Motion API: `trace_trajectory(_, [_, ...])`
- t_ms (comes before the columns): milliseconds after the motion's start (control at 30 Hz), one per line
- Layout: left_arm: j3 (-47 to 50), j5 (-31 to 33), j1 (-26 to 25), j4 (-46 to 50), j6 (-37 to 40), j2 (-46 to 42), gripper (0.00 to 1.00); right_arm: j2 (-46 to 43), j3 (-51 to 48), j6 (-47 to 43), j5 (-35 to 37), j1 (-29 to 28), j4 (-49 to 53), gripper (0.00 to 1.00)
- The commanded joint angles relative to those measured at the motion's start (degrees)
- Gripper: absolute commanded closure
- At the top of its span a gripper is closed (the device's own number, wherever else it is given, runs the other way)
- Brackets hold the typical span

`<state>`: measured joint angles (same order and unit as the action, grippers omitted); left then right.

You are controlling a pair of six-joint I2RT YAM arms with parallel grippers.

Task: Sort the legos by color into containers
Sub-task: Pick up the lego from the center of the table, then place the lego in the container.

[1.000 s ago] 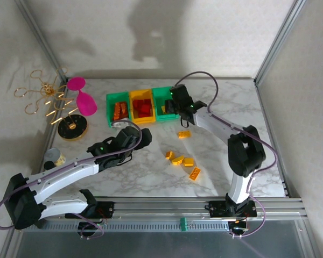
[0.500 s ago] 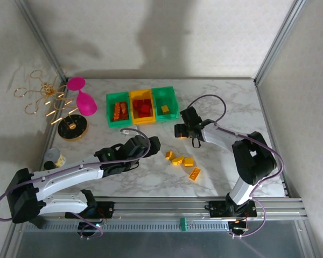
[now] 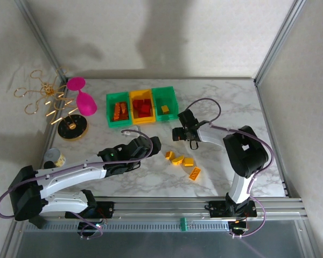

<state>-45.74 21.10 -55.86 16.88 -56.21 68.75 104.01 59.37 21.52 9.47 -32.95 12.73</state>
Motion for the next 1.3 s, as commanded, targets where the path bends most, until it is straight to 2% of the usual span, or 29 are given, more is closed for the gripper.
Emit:
trace_trajectory(0, [0.8,2.5,-0.4,0.3,-1.6,0.8,0.00,1.2,2.1,-0.4,2.9,-0.6,0.8,0.15])
trace_trajectory(300, [0.4,3.0,-0.5,0.7,-1.5,1.5,0.00,3.1,2.9,-0.7,4.3,-1.2,0.9,0.31])
trace_trajectory(533, [0.4,3.8,-0.5,1.5,-1.4,0.2,0.00,1.4,3.4,-0.9,3.9,-1.4,1.5,0.42])
trace_trajectory(833, [-0.5,4.9,2.0,2.7,0.2,-2.1,0.00,-1.4,9.4,-0.7,3.4,-2.7,2.3,0.42])
trace_trajectory(1267, [-3.1,1.0,11.0,2.2,5.2,-2.5,0.00,13.2,33.0,-1.4,6.1,-3.1,1.3,0.41])
